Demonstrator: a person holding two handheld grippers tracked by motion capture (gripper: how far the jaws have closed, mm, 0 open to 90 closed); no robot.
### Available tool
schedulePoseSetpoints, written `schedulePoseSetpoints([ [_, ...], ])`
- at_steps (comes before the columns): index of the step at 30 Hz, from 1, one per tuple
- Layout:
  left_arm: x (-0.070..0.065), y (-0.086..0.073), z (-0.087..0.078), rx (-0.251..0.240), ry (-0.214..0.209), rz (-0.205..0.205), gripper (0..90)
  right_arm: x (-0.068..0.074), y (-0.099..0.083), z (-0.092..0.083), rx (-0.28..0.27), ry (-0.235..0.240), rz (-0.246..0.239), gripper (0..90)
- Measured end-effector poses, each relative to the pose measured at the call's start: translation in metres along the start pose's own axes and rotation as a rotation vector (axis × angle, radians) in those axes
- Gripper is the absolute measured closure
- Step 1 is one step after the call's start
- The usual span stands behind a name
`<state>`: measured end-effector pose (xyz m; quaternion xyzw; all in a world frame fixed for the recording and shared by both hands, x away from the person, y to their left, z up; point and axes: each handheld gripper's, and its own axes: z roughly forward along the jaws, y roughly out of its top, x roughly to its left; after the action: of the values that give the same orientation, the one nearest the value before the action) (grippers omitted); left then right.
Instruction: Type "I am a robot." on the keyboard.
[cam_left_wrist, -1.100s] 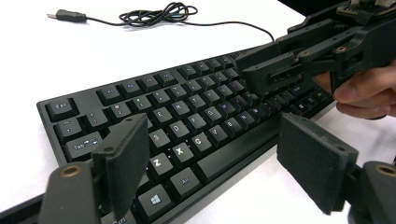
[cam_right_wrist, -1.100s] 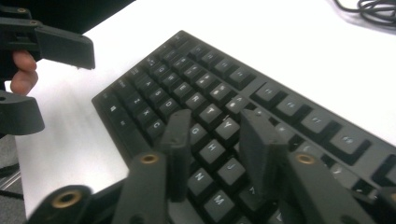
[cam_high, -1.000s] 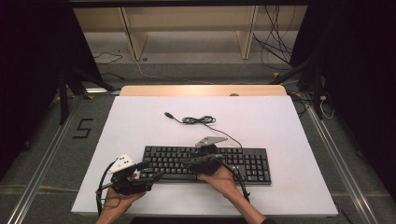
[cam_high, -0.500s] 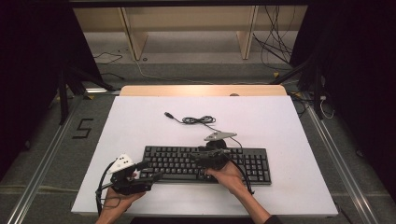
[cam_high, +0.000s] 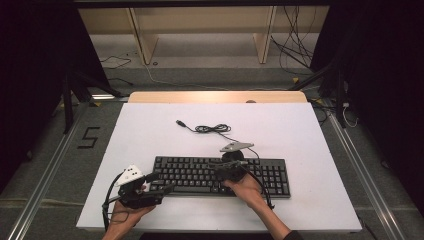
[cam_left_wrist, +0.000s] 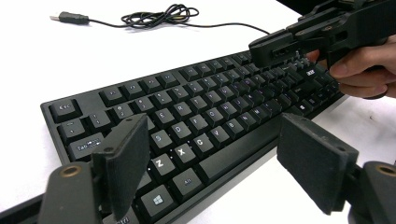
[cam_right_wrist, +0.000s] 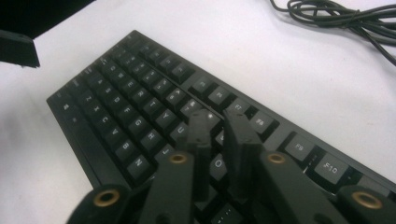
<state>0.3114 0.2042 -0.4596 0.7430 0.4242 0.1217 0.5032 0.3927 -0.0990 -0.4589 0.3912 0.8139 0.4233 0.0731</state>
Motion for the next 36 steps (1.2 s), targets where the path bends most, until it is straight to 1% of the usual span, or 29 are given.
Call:
schedulePoseSetpoints([
  [4,0.000,0.000,0.000,0.001,0.001,0.000,24.9,-0.001,-0.001,0.001,0.014,-0.005,0.002,87.7],
  [9,0.000,0.000,0.000,0.001,0.000,0.002,24.9,-0.001,-0.003,0.004,0.030,-0.008,0.002,90.0],
  [14,0.000,0.000,0.000,0.001,0.000,0.001,24.9,0.000,-0.005,0.007,0.049,-0.012,-0.001,90.0],
  [25,0.000,0.000,0.000,0.004,0.000,0.003,24.9,-0.001,-0.008,0.012,0.072,-0.016,0.000,90.0],
  [30,0.000,0.000,0.000,0.004,0.001,0.002,24.9,-0.001,-0.011,0.015,0.086,-0.023,-0.010,90.0],
  [31,0.000,0.000,0.001,0.006,0.001,0.002,24.9,-0.001,-0.012,0.016,0.077,-0.020,-0.006,90.0],
  [33,0.000,0.000,0.001,0.008,0.002,0.000,24.9,0.000,-0.012,0.016,0.078,-0.026,-0.015,90.0],
  [36,0.001,0.000,0.001,0.006,0.006,-0.002,24.9,0.000,-0.012,0.016,0.077,-0.029,-0.013,90.0],
])
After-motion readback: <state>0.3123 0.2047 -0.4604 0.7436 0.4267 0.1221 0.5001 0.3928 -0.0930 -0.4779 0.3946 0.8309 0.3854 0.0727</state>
